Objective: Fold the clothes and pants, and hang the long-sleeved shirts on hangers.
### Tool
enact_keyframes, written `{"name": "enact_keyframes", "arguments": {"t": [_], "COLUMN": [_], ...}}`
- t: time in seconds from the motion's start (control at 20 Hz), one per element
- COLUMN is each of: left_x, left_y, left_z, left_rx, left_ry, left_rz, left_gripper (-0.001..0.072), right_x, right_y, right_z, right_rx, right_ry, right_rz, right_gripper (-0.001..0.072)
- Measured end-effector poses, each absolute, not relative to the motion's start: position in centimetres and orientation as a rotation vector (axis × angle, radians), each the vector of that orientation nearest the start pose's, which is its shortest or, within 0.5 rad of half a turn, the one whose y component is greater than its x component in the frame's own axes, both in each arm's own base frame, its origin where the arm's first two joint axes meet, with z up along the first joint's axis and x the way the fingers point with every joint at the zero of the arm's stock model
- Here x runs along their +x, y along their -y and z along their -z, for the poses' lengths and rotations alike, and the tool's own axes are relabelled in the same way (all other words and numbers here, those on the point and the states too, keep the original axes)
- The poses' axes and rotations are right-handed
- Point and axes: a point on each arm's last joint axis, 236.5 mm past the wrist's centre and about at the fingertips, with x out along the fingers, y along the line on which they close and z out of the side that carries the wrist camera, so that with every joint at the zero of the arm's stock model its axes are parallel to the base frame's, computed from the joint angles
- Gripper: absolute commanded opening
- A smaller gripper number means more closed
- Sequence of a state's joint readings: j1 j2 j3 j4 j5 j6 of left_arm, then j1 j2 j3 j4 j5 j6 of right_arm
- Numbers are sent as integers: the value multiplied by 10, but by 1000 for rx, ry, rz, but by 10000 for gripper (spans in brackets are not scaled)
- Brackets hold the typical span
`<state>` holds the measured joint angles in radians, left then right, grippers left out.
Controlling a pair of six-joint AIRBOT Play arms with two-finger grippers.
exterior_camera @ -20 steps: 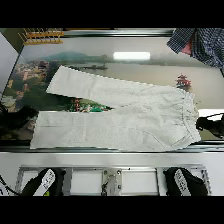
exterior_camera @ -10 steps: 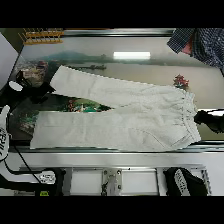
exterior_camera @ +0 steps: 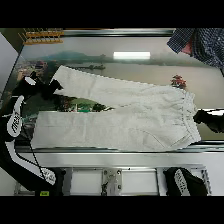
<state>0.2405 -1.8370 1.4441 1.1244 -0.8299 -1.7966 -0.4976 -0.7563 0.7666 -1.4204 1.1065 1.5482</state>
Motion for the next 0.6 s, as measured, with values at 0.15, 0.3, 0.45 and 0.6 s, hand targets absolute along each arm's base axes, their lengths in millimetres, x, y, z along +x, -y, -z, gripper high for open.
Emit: {"name": "enact_keyframes", "arguments": {"t": [0.15, 0.3, 0.45, 0.6], "left_x": [532, 542, 547, 551], "left_y": [-45, -39, -37, -37], "left_z": [104, 102, 100, 99], "left_rx": [-800, -797, -806, -806], "left_ry": [-1106, -1071, -1046, -1029], "left_rz": [-231, -228, -234, -238], "left_gripper": [622, 622, 243, 9], "right_x": [267, 268, 268, 268], "right_y": [108, 106, 105, 105], "right_z": [-41, -41, -41, -41], "right_rx": [385, 392, 397, 397], "right_ry": [-1035, -1034, -1032, -1032], "right_rz": [348, 343, 340, 340], "right_gripper": [560, 560, 560, 560]}}
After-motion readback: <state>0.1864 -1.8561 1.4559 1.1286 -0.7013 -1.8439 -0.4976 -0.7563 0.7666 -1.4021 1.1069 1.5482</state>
